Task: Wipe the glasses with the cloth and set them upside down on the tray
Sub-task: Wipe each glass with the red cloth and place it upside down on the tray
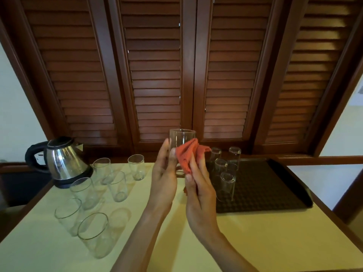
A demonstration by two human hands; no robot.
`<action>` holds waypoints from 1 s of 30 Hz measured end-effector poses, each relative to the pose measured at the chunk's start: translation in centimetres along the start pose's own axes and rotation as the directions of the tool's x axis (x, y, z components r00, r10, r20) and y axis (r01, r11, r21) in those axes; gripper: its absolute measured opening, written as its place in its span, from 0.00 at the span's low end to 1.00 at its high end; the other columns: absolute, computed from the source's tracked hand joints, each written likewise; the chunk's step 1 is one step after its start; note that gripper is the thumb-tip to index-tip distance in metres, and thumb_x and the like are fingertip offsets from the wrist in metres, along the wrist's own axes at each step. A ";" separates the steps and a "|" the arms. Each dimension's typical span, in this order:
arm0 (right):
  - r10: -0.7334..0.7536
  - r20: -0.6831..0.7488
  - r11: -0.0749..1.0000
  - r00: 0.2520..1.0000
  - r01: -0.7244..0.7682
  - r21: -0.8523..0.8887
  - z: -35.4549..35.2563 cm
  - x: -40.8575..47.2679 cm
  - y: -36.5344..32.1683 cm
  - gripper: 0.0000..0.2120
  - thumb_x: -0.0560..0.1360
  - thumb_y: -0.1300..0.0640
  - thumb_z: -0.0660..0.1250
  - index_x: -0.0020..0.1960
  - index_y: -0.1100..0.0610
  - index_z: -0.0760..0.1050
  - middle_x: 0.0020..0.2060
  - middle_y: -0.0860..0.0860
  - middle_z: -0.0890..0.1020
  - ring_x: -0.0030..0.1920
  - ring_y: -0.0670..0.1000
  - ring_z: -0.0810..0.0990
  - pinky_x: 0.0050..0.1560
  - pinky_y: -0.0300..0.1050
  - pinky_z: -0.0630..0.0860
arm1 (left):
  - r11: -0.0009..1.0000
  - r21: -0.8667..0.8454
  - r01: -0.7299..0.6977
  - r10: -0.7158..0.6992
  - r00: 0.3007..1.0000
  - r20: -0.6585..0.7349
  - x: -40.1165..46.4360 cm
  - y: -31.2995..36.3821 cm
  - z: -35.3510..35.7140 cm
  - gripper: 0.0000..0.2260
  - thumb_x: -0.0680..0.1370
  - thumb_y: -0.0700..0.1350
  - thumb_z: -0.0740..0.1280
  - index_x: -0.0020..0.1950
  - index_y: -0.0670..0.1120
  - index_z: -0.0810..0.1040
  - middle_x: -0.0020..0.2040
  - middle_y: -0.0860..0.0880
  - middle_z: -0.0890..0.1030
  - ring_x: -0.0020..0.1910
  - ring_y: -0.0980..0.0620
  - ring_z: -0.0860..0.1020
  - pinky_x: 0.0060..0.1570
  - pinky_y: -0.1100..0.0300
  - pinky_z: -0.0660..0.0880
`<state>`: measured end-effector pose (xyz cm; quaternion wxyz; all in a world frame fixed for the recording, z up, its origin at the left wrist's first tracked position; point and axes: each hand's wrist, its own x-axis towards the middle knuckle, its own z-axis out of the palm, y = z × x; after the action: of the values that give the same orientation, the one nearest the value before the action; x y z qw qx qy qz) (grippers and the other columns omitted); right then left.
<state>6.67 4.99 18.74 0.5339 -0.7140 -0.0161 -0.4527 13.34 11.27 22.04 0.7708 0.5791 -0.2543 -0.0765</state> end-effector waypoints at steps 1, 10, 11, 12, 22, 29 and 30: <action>0.056 -0.046 0.998 0.997 -0.056 -0.010 -0.2 1.0 0.1 0.21 0.85 0.49 0.55 0.76 0.38 0.59 0.79 0.33 0.55 0.80 0.41 0.54 0.78 0.46 0.60 | 1.000 0.015 0.006 -0.007 0.999 0.039 -0.4 0.0 0.4 0.23 0.84 0.62 0.59 0.78 0.56 0.72 0.70 0.53 0.81 0.71 0.53 0.78 0.74 0.41 0.71; 0.031 0.031 0.972 0.999 -0.023 -0.233 -0.4 0.6 0.4 0.25 0.82 0.40 0.52 0.78 0.40 0.56 0.78 0.31 0.55 0.77 0.36 0.55 0.74 0.32 0.55 | 1.000 0.007 0.024 -0.024 0.999 0.039 0.2 -0.2 -0.2 0.20 0.82 0.65 0.61 0.67 0.58 0.82 0.67 0.48 0.82 0.68 0.49 0.79 0.72 0.40 0.73; 0.054 -0.005 0.972 0.999 -0.053 -0.228 -0.8 1.8 0.5 0.26 0.81 0.39 0.52 0.78 0.40 0.57 0.77 0.29 0.56 0.75 0.33 0.56 0.72 0.28 0.55 | 1.000 0.001 0.027 -0.027 0.998 0.060 -0.1 -0.4 -0.1 0.19 0.82 0.63 0.62 0.67 0.57 0.82 0.66 0.48 0.83 0.68 0.48 0.80 0.71 0.39 0.73; 0.065 -0.039 0.975 0.997 -0.072 -0.211 -1.2 2.8 0.3 0.27 0.80 0.38 0.53 0.78 0.40 0.58 0.76 0.30 0.59 0.73 0.32 0.58 0.69 0.26 0.57 | 0.999 -0.002 0.035 -0.035 0.997 0.076 -0.4 -0.4 0.0 0.19 0.83 0.61 0.61 0.69 0.56 0.81 0.66 0.48 0.83 0.67 0.48 0.81 0.71 0.39 0.74; 0.146 -0.002 0.985 0.989 -0.145 -0.091 -0.6 3.7 -0.8 0.26 0.82 0.43 0.55 0.79 0.45 0.60 0.73 0.40 0.59 0.73 0.34 0.60 0.71 0.29 0.61 | 0.996 -0.054 0.075 -0.069 0.993 0.100 -0.1 -0.8 0.7 0.24 0.82 0.61 0.58 0.76 0.55 0.74 0.69 0.50 0.81 0.71 0.49 0.77 0.74 0.39 0.70; 0.084 0.088 0.987 0.993 -0.071 -0.144 0.1 0.8 -0.1 0.26 0.83 0.42 0.50 0.80 0.40 0.49 0.80 0.35 0.43 0.79 0.36 0.43 0.77 0.33 0.49 | 0.992 -0.102 0.079 -0.071 0.994 0.083 0.1 -0.8 -0.1 0.20 0.88 0.53 0.53 0.75 0.49 0.76 0.67 0.45 0.83 0.69 0.46 0.79 0.73 0.40 0.72; 0.148 0.043 0.981 0.988 -0.141 -0.137 -0.2 1.9 -0.2 0.25 0.83 0.41 0.50 0.79 0.38 0.48 0.80 0.35 0.43 0.78 0.32 0.45 0.77 0.31 0.50 | 0.994 -0.062 0.091 -0.084 0.992 0.099 -0.3 -1.2 0.0 0.20 0.88 0.55 0.54 0.76 0.52 0.75 0.69 0.48 0.82 0.71 0.48 0.78 0.73 0.40 0.72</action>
<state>7.54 4.02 20.12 0.5157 -0.7592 0.0518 -0.3938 13.26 11.00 20.88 0.7725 0.5593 -0.2626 -0.1462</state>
